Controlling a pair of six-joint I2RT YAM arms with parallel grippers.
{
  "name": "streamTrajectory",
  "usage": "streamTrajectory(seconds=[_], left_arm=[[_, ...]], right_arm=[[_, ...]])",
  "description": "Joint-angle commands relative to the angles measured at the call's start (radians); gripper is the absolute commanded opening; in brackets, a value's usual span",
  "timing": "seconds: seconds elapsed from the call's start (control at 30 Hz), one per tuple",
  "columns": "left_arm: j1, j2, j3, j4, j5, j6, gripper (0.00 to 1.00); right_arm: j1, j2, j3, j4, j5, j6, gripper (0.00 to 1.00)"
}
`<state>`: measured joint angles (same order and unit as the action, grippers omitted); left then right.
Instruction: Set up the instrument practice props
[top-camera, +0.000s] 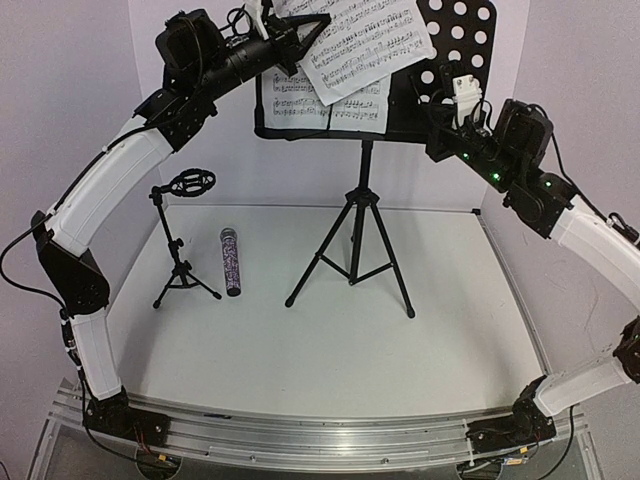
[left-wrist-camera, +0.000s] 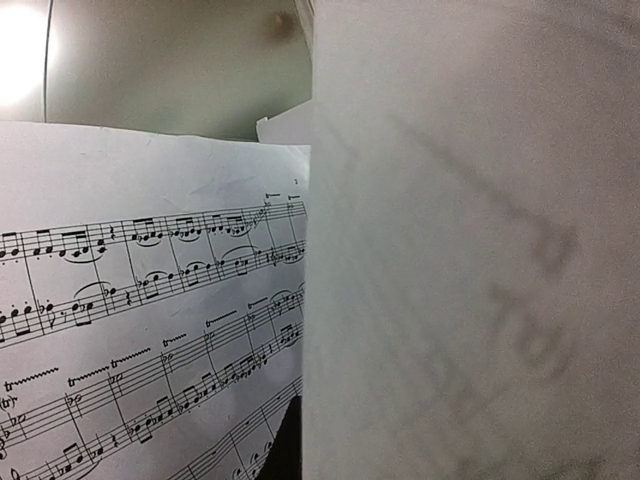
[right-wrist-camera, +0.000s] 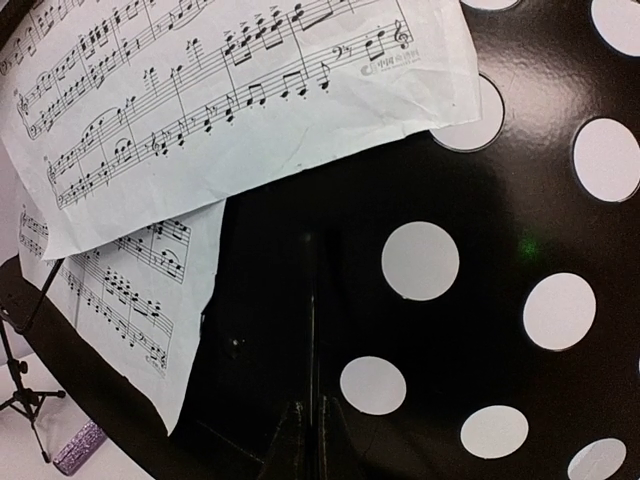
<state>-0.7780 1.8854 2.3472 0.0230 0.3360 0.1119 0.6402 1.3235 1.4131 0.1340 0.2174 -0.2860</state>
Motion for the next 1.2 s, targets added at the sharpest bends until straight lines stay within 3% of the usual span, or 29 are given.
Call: streamTrajectory(seconds=[0.0,0.5,0.77,0.9,1.07,1.17], left_arm=[[0.0,-0.035,-0.024,0.047,-0.015,0.037,0.0],[0.0,-0.029,-0.054,0.072,0.001,0.063,0.0],[0.0,-0.003,-0.02,-0.096,0.151,0.174,0.0],[0.0,-0.018,-0.084,-0.077,0.187,0.192,0.0],[0.001,0.036,-0.014,-0.077,0.213,0.196,0.0],[0.0,0.052,0.001,-0.044,0.237,0.207,0.0]], right_arm=[[-0.008,-0.021,-0.012,0.131,-0.052,0.054,0.0],[-0.031,-0.038,-0.092,0.267,-0.116,0.086,0.0],[-0.033,-0.007,-0.066,0.266,-0.145,0.087,0.0],[-0.032,-0.007,-0.07,0.257,-0.166,0.076,0.0],[-0.033,-0.001,-0.057,0.226,-0.19,0.07,0.0],[-0.032,-0.008,-0.058,0.22,-0.19,0.068,0.13]])
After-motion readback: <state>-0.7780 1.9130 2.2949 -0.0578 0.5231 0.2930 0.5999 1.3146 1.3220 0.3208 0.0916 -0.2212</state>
